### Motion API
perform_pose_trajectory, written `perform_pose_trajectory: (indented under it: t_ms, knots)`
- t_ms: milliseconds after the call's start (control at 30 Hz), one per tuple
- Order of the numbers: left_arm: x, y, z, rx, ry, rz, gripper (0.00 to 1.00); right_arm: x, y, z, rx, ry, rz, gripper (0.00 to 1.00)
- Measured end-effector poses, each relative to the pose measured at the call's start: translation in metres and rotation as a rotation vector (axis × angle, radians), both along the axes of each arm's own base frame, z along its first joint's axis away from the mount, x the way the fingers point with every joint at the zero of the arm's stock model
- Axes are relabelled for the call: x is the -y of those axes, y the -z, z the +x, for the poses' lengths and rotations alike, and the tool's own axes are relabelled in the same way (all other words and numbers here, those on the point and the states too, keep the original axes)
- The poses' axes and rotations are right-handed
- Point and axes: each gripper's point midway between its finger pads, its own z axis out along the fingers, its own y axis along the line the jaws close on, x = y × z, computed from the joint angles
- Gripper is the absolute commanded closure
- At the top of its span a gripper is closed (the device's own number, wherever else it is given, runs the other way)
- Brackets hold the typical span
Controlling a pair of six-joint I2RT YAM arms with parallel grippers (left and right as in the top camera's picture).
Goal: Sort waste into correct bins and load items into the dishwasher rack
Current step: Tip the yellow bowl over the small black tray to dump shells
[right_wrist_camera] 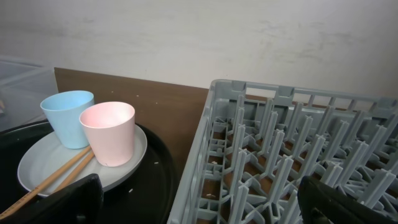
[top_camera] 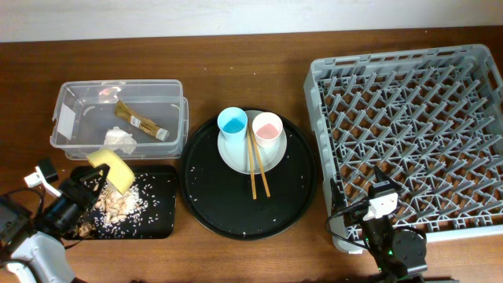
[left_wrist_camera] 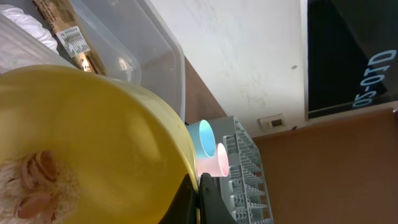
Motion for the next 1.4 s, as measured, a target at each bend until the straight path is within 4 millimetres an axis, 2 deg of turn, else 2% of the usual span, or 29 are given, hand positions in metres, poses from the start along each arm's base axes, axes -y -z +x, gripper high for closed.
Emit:
perform_pose_trajectory:
  t_ms: [167, 667, 967, 1100, 1200, 1333, 1400]
  knots:
    - [-0.001, -0.001, 0.001, 0.005, -0.002, 0.001, 1.00, 0.000, 0.000, 0.000, 0.000, 0.000, 0.000, 0.02]
    - [0.006, -0.030, 0.001, 0.158, 0.076, -0.039, 1.00, 0.000, 0.000, 0.000, 0.000, 0.000, 0.000, 0.02]
    - [0.007, -0.030, 0.000, 0.141, 0.075, -0.079, 0.99, 0.000, 0.000, 0.000, 0.000, 0.000, 0.000, 0.02]
    - [0.008, -0.021, -0.001, 0.086, 0.052, -0.094, 1.00, 0.000, 0.000, 0.000, 0.000, 0.000, 0.000, 0.02]
    - [0.014, -0.027, -0.004, 0.095, 0.073, -0.151, 1.00, 0.000, 0.000, 0.000, 0.000, 0.000, 0.000, 0.02]
    - [0.012, -0.030, -0.003, 0.118, 0.081, -0.137, 1.00, 0.000, 0.000, 0.000, 0.000, 0.000, 0.000, 0.02]
    - [0.003, -0.012, 0.002, 0.035, 0.019, -0.075, 1.00, 0.000, 0.000, 0.000, 0.000, 0.000, 0.000, 0.02]
